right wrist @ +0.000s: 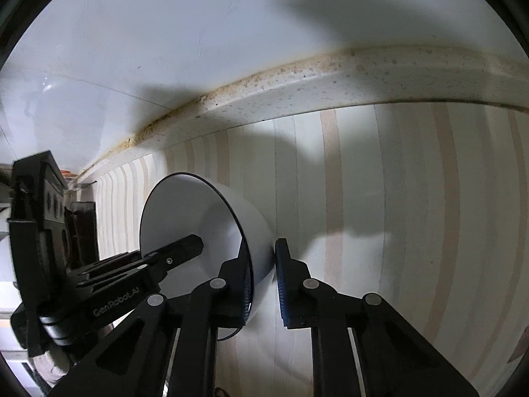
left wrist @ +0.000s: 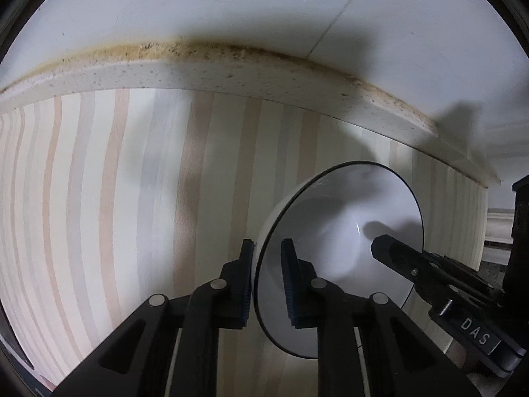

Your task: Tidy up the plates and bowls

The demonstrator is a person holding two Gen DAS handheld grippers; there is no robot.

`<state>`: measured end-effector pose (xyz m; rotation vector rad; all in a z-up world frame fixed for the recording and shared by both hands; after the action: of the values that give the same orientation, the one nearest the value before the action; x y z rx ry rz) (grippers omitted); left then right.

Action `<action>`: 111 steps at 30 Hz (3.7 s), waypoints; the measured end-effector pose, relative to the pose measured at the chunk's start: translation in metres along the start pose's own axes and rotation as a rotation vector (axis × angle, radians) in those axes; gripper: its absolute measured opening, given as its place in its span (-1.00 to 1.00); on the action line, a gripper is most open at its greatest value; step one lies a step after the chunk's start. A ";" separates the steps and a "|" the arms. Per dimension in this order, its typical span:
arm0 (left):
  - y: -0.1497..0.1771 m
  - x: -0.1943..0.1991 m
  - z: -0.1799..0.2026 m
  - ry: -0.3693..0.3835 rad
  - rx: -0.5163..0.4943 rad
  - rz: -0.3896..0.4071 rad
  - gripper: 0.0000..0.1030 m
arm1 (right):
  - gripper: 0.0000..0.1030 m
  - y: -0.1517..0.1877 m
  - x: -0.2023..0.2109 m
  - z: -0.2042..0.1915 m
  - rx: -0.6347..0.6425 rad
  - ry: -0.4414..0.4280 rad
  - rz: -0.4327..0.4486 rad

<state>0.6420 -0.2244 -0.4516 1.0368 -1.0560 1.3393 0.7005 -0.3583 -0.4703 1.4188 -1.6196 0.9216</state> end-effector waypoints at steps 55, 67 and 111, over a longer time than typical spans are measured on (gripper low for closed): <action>0.247 0.058 0.143 -0.036 -0.462 -0.090 -0.72 | -0.74 0.299 0.134 0.102 -0.220 -0.006 0.026; 0.250 0.055 0.144 -0.130 -0.512 -0.063 -0.72 | -0.74 0.297 0.120 0.105 -0.244 0.008 -0.024; 0.282 0.206 0.160 0.019 -0.551 0.176 0.67 | 0.79 0.362 0.278 0.049 -0.121 0.169 0.313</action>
<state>0.3549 -0.3389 -0.2232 0.5287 -1.4229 1.0946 0.3163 -0.4800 -0.2507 0.9936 -1.7651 1.0690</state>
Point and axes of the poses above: each gripper's, at about its wrist camera, not at the fingertips, and x roughly against the way its jaws point, z to its right, y to its underside, the point moved 8 cm from there along -x, roughly the way its jaws point, and after that the axes turned 6 degrees about -x, right-handed, at the moved point
